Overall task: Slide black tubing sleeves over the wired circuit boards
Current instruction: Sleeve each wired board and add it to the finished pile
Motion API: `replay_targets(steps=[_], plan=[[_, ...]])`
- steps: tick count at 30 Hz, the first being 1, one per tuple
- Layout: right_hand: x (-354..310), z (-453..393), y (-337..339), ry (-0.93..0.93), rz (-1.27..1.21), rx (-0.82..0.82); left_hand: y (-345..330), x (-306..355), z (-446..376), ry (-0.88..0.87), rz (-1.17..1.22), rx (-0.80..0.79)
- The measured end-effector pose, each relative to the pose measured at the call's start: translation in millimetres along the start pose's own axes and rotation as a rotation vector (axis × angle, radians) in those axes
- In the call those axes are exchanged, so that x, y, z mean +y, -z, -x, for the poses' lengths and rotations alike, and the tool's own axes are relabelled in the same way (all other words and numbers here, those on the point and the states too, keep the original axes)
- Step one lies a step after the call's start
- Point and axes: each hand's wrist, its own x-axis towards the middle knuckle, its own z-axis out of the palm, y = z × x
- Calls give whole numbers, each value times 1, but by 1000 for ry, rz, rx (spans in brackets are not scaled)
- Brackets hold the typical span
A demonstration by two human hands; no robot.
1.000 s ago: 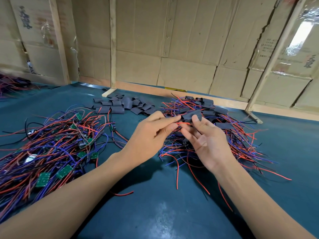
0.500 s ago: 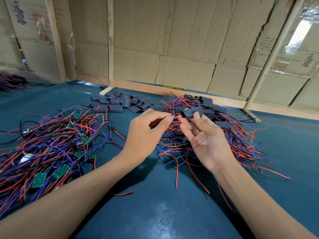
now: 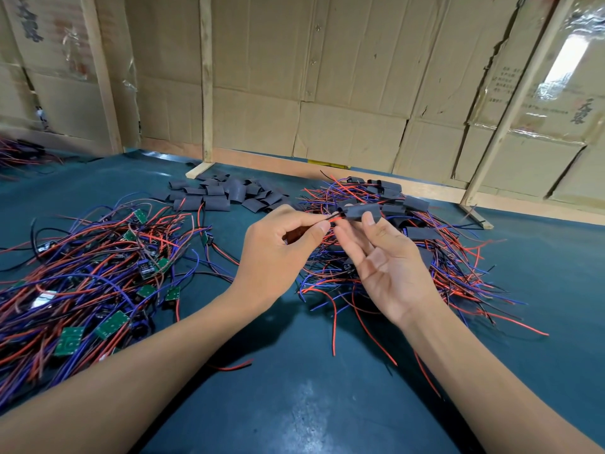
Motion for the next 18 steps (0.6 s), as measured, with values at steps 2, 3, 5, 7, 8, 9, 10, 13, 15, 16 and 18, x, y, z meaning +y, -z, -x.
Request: replay_targets(steps=[2, 3, 5, 7, 8, 9, 10, 13, 15, 16, 18], plan=[[0, 0, 0, -4, -13, 4, 0, 1, 0, -13, -11, 7], [1, 0, 0, -6, -20, 6, 0, 1, 0, -16, -11, 10], [1, 0, -1, -10, -38, 13, 0, 2, 1, -23, -13, 17], [2, 0, -2, -14, -69, 25, -1, 3, 1, -31, -15, 22], [2, 0, -3, -17, -85, 31, -1, 3, 2, -36, -14, 21], [2, 0, -3, -21, -99, 35, -2, 4, 2, -43, -16, 20], [2, 0, -3, -24, -111, 38, -2, 4, 2, -51, -22, 19], [2, 0, -2, -31, -128, 50, -2, 4, 3, -85, -60, 26], [2, 0, -1, -28, -113, 54, -2, 4, 3, -132, -102, 38], [2, 0, -1, -27, -101, 54, -2, 4, 3, -158, -129, 46], [1, 1, -1, -32, -83, 53, -2, 4, 2, -195, -178, 62]])
